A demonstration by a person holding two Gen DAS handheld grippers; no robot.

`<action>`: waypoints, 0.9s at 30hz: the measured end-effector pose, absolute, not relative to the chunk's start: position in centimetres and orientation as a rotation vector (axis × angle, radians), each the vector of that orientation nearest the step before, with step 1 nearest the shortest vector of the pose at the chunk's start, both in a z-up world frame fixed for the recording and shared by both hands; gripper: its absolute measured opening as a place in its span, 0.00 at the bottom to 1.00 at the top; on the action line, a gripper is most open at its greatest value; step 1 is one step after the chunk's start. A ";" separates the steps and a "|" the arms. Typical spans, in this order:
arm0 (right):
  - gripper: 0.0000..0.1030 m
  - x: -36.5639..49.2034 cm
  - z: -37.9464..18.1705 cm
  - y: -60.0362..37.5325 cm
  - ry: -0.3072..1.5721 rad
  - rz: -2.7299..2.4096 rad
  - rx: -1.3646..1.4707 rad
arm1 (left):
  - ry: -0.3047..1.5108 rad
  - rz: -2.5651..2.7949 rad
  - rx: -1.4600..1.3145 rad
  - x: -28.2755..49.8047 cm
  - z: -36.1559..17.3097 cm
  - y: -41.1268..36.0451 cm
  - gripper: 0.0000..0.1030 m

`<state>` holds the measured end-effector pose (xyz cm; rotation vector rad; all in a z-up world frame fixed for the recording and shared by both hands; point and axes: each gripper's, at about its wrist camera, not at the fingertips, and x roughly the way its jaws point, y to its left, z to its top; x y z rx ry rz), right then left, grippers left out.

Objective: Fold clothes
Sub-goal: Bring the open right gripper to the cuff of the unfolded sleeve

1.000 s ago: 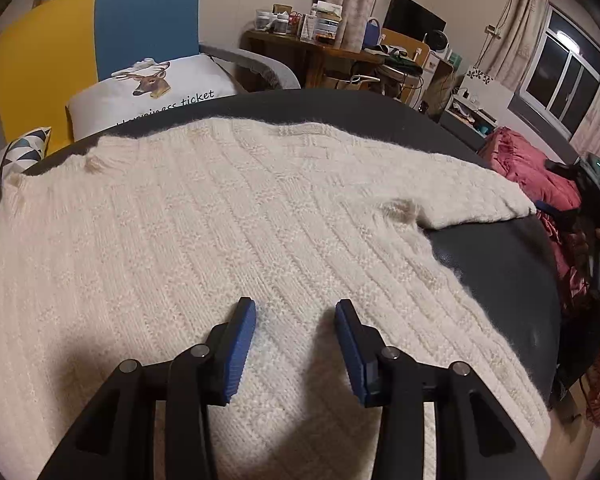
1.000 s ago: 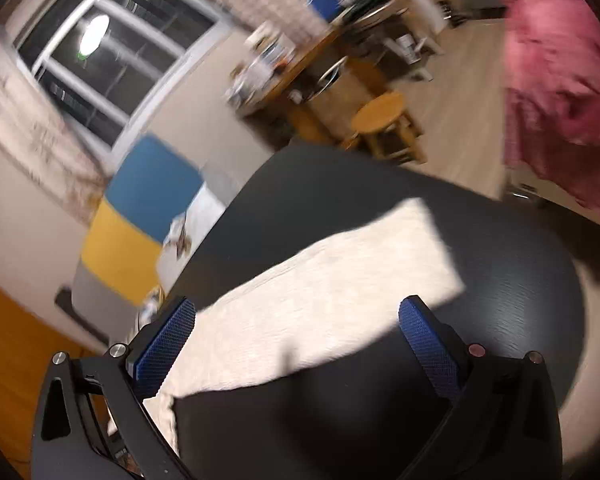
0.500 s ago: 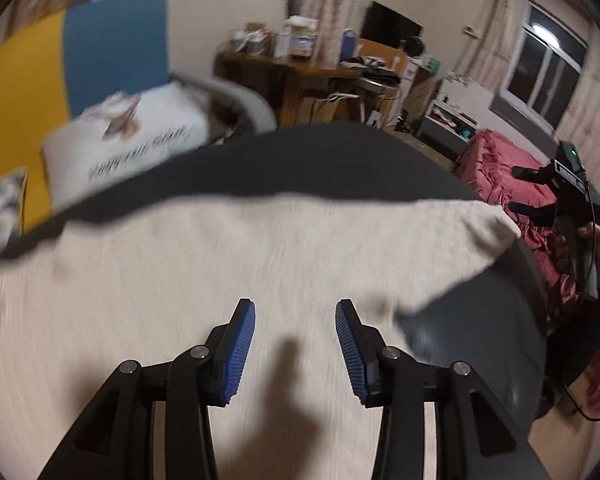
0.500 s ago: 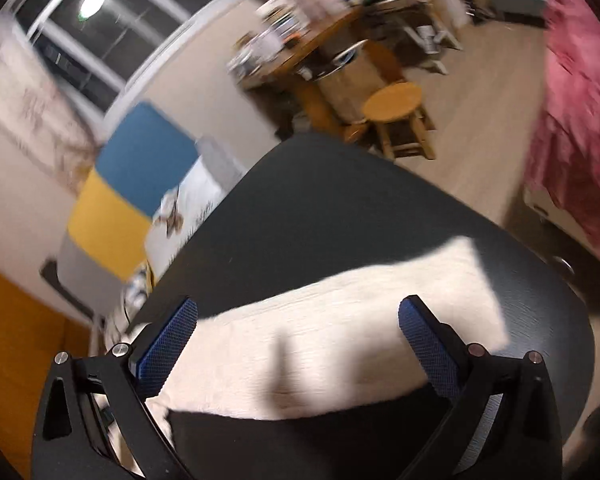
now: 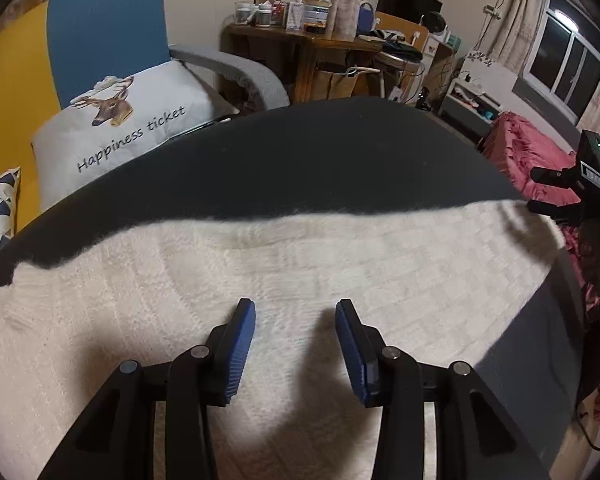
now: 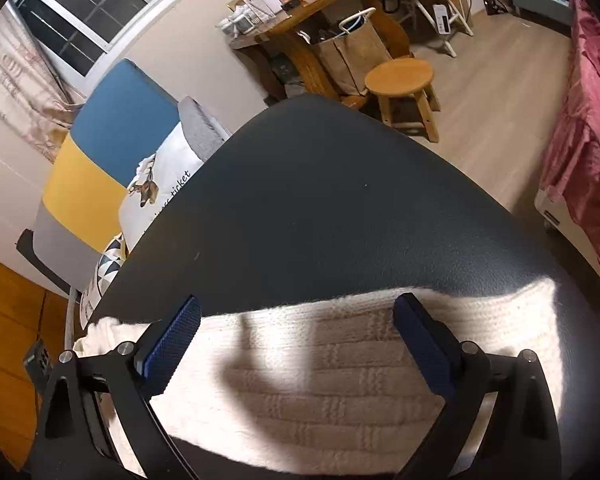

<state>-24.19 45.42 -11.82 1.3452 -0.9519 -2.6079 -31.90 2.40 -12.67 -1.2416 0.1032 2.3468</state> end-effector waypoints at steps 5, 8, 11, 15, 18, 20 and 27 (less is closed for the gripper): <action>0.96 -25.5 -10.5 41.0 -0.866 -2.431 1.280 | 0.164 2.284 -1.163 -32.0 -11.4 4.8 0.41; 0.96 -26.9 -11.4 37.7 -0.759 -2.389 1.343 | 0.223 2.236 -1.241 -32.5 -13.0 6.3 0.41; 0.96 -27.4 -13.0 36.5 -0.687 -2.454 1.395 | 0.262 2.250 -1.264 -32.2 -13.9 6.7 0.41; 0.95 -25.1 -11.9 37.7 -0.765 -2.487 1.337 | 0.256 2.281 -1.236 -30.8 -12.9 5.6 0.41; 0.95 -21.8 -10.6 39.7 -0.891 -2.521 1.240 | 0.146 2.293 -1.208 -29.4 -11.7 3.0 0.41; 0.95 -18.7 -10.6 42.3 -1.022 -2.560 1.228 | 0.099 2.305 -1.189 -28.0 -10.9 1.3 0.41; 0.95 -10.4 -13.5 50.3 -1.613 -2.510 1.024 | 0.010 2.349 -1.236 -23.5 -11.5 -4.3 0.41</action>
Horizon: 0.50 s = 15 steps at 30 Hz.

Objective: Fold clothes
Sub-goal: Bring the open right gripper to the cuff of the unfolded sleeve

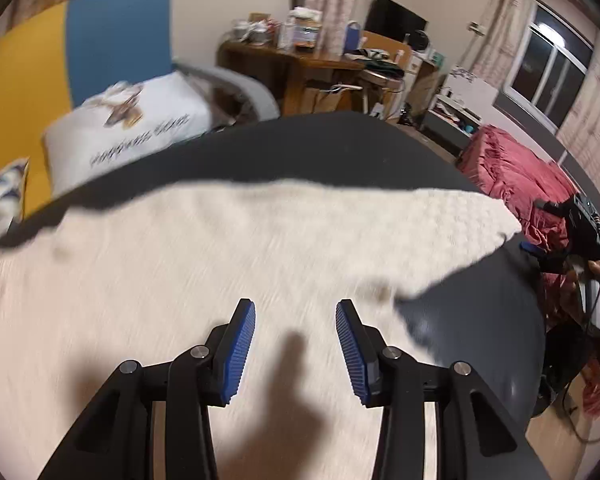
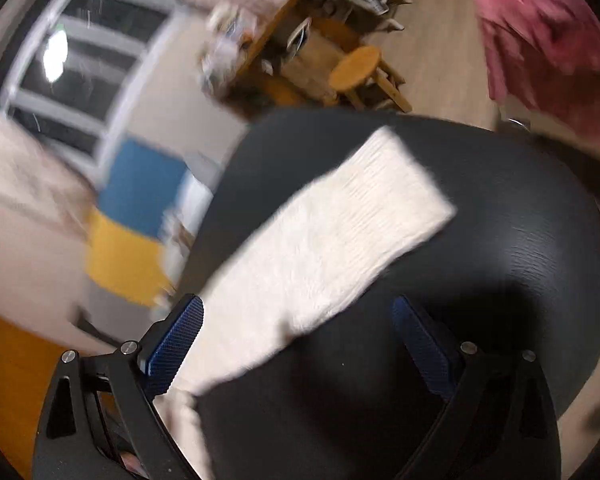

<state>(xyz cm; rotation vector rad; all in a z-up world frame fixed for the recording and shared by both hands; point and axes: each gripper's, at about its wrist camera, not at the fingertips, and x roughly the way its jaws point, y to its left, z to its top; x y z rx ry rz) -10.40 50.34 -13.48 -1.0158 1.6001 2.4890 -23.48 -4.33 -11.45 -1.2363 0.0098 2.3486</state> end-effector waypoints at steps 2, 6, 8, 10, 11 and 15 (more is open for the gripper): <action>0.95 -10.2 -13.7 51.1 1.660 2.449 -0.968 | -0.036 2.355 -1.278 -22.5 -12.2 -5.8 0.41; 0.99 -12.1 -13.1 50.4 1.607 2.413 -1.000 | -0.087 2.381 -1.314 -20.5 -13.5 -8.1 0.41; 0.99 -12.5 -12.9 50.3 1.571 2.401 -1.012 | -0.081 2.399 -1.303 -19.6 -13.8 -8.6 0.41; 0.99 -12.8 -12.9 50.1 1.537 2.393 -1.015 | -0.065 2.406 -1.298 -19.2 -13.9 -8.8 0.41; 0.99 -13.1 -12.9 50.0 1.511 2.389 -1.015 | -0.057 2.409 -1.295 -19.0 -13.9 -8.9 0.41; 0.99 -14.4 -12.7 49.0 1.340 2.403 -1.019 | -0.068 2.421 -1.282 -18.6 -14.1 -9.2 0.41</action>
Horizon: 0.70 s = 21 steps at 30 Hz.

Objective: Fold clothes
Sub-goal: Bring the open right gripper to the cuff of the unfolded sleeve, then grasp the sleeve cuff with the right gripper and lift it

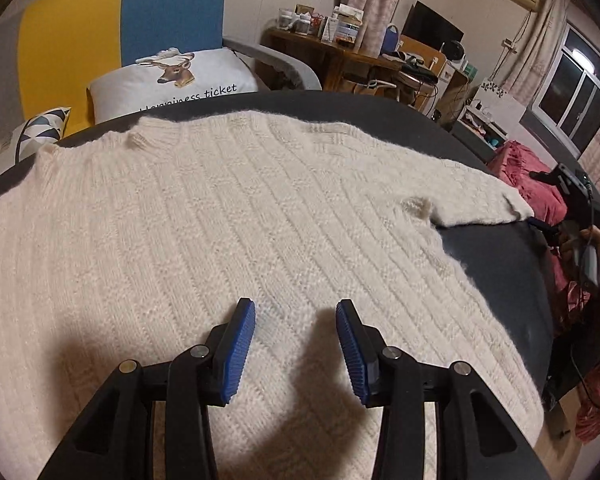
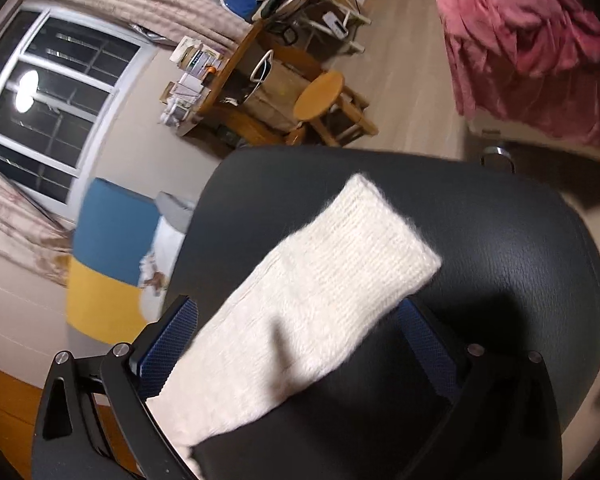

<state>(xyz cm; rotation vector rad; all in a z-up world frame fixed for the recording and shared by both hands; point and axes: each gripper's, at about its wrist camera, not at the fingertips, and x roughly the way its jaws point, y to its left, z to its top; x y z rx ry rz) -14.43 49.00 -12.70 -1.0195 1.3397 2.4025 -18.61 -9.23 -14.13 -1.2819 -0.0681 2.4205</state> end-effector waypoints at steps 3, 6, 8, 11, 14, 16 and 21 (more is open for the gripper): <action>0.92 -16.0 -12.6 47.5 1.117 2.428 -1.087 | -0.100 2.421 -1.281 -18.6 -14.1 -9.4 0.42; 0.65 -16.8 -12.5 46.8 0.999 2.422 -1.128 | -0.115 2.420 -1.273 -18.5 -14.2 -9.5 0.42; 0.38 -16.6 -12.7 47.1 0.998 2.397 -1.128 | -0.129 2.416 -1.272 -18.5 -14.2 -9.6 0.42; 0.23 -15.9 -13.6 48.3 1.109 2.377 -1.107 | -0.145 2.413 -1.269 -18.4 -14.3 -9.8 0.42; 0.22 -15.4 -14.1 49.2 1.212 2.369 -1.079 | -0.140 2.415 -1.268 -18.4 -14.3 -9.7 0.43; 0.21 -15.3 -14.3 49.4 1.250 2.368 -1.064 | -0.133 2.416 -1.267 -18.4 -14.3 -9.6 0.43; 0.24 -14.1 -15.8 51.0 1.509 2.350 -0.956 | -0.135 2.413 -1.265 -18.3 -14.2 -9.7 0.45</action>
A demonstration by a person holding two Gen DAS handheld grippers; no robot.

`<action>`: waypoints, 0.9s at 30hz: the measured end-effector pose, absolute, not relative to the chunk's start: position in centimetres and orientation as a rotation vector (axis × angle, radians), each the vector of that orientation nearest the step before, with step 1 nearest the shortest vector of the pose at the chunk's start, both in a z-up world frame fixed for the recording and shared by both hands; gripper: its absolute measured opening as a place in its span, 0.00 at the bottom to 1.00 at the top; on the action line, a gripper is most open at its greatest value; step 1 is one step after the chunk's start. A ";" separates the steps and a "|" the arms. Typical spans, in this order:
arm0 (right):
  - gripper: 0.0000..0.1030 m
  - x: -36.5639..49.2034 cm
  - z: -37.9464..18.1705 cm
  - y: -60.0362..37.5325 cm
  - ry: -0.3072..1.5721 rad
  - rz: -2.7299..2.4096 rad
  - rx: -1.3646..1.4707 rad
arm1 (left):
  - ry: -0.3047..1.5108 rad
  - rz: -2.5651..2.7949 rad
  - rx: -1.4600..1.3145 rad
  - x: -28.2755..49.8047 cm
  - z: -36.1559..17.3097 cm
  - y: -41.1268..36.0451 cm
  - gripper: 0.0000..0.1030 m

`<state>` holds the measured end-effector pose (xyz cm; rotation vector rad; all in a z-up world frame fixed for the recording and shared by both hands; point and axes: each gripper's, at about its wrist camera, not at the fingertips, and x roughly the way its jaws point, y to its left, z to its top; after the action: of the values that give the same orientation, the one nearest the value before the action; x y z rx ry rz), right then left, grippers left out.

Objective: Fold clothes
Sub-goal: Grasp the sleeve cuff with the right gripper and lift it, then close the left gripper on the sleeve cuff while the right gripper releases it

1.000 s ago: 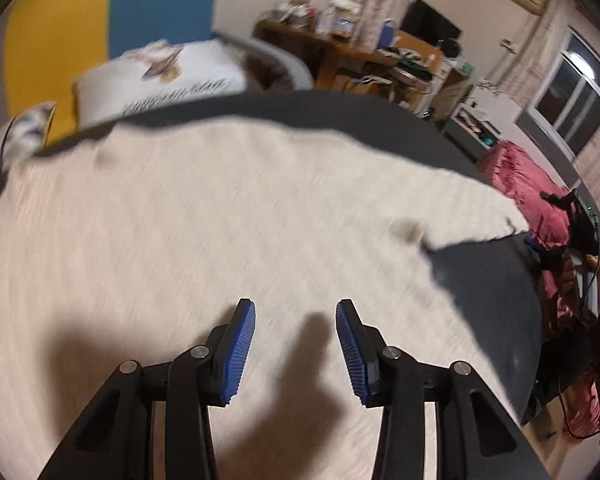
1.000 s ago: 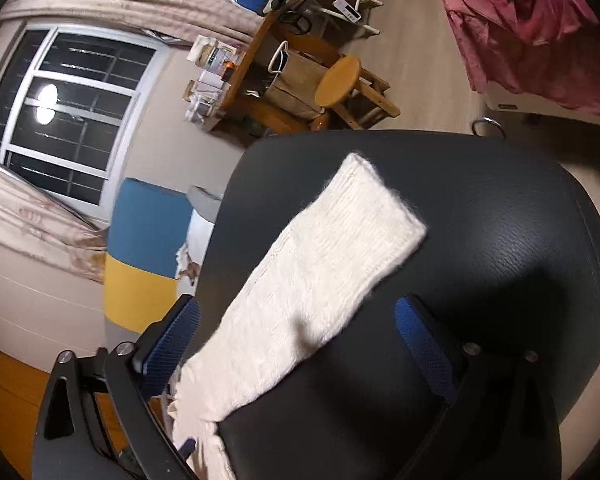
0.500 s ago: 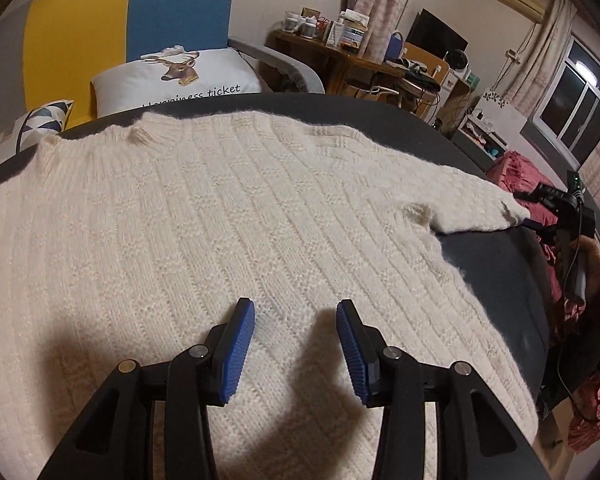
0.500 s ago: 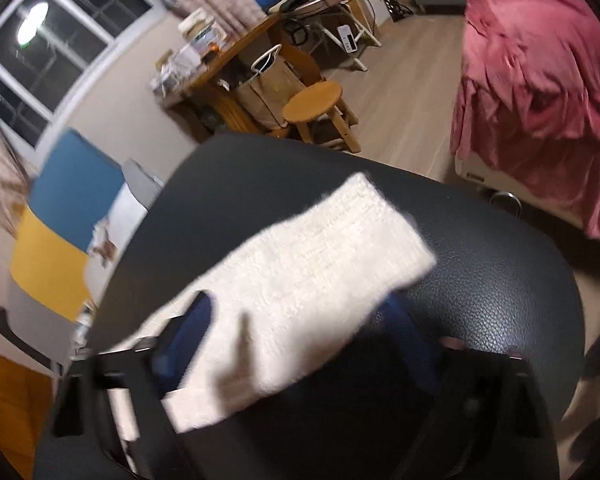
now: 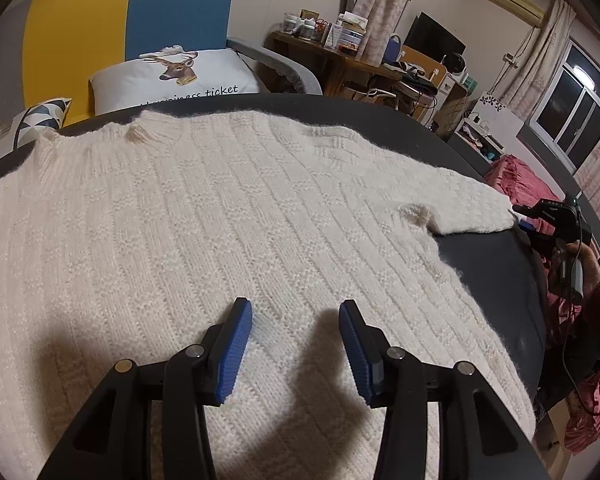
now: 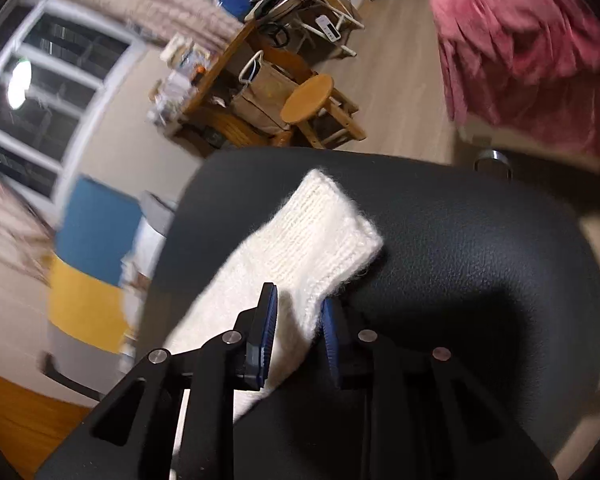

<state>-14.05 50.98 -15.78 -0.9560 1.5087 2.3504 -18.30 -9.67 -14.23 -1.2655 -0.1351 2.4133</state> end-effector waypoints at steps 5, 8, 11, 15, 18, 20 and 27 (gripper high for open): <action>0.16 -14.5 -15.3 50.5 1.422 2.359 -1.004 | -0.129 2.415 -1.268 -18.3 -14.2 -9.5 0.45; 0.08 -15.3 -14.2 49.3 1.227 2.360 -1.059 | -0.122 2.418 -1.269 -18.3 -14.2 -9.4 0.45; 0.07 -15.4 -13.8 48.6 1.184 2.370 -1.032 | -0.128 2.416 -1.267 -18.3 -14.2 -9.5 0.45; 0.07 -15.6 -11.3 46.7 1.210 2.494 -0.945 | -0.243 2.397 -1.282 -18.8 -14.0 -10.4 0.44; 0.07 -16.5 -9.6 44.8 1.278 2.588 -0.935 | -0.417 2.376 -1.292 -19.3 -13.2 -11.9 0.44; 0.07 -17.2 -8.4 42.9 1.360 2.662 -0.921 | -0.518 2.363 -1.278 -19.6 -12.2 -12.9 0.44; 0.07 -20.0 -7.4 32.6 1.310 2.877 -1.064 | -0.702 2.240 -1.184 -21.5 -8.0 -14.1 0.45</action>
<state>-20.05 32.56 -7.38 -1.0643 1.3100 2.8769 -21.53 -14.08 -8.00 -1.1844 -0.7024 2.2402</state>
